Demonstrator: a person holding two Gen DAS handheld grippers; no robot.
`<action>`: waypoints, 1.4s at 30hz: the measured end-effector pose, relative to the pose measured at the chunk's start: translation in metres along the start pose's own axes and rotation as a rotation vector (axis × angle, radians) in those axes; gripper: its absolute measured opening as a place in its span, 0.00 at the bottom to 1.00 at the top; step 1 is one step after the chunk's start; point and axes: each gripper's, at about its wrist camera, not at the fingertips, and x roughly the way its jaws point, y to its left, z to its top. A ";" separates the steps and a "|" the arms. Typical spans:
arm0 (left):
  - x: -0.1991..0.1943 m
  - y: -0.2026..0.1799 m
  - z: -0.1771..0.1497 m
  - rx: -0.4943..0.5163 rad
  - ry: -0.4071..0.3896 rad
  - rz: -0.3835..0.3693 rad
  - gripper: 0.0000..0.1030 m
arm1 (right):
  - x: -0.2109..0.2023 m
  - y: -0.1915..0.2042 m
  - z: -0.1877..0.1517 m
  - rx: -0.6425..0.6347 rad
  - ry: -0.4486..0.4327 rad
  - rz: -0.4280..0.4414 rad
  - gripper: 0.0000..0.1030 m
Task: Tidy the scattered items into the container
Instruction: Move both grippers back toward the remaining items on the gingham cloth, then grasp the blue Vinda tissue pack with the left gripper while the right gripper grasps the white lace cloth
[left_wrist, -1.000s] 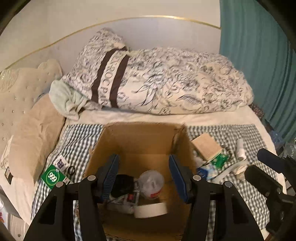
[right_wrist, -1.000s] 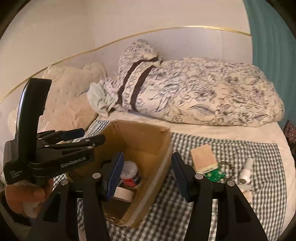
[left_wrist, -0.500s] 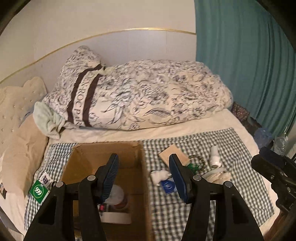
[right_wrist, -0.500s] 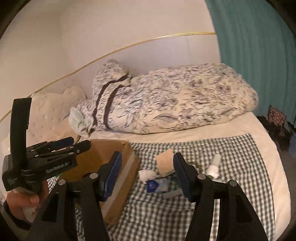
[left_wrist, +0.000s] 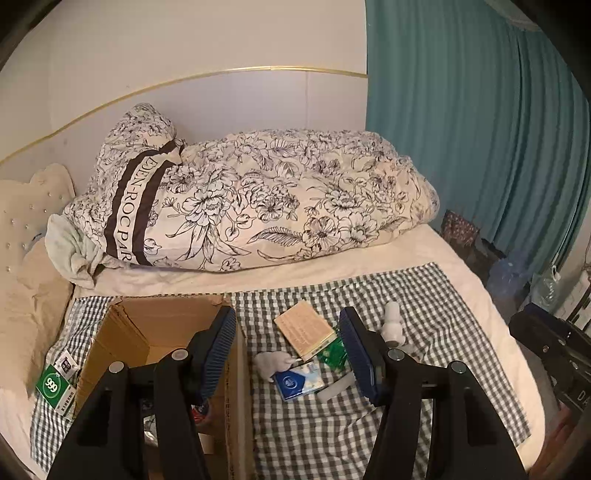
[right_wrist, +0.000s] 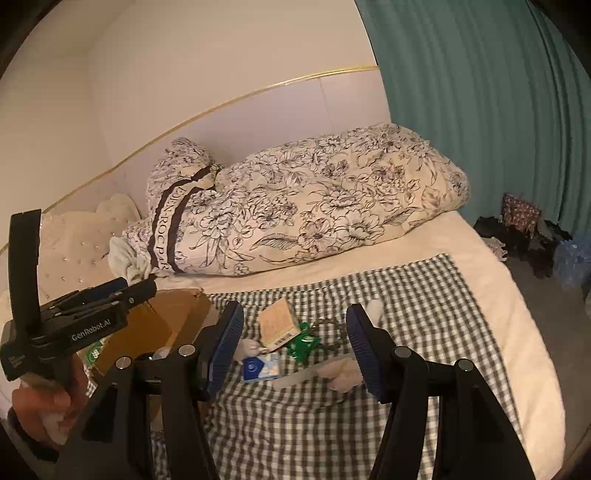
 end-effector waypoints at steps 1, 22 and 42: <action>-0.001 0.000 0.001 -0.006 -0.003 0.000 0.62 | -0.002 -0.001 0.002 -0.007 -0.001 -0.001 0.56; 0.031 -0.010 0.004 -0.073 -0.001 0.013 1.00 | 0.022 -0.024 0.015 -0.123 0.039 -0.066 0.92; 0.140 -0.041 -0.058 -0.047 0.199 0.066 1.00 | 0.096 -0.070 -0.038 -0.089 0.178 -0.036 0.94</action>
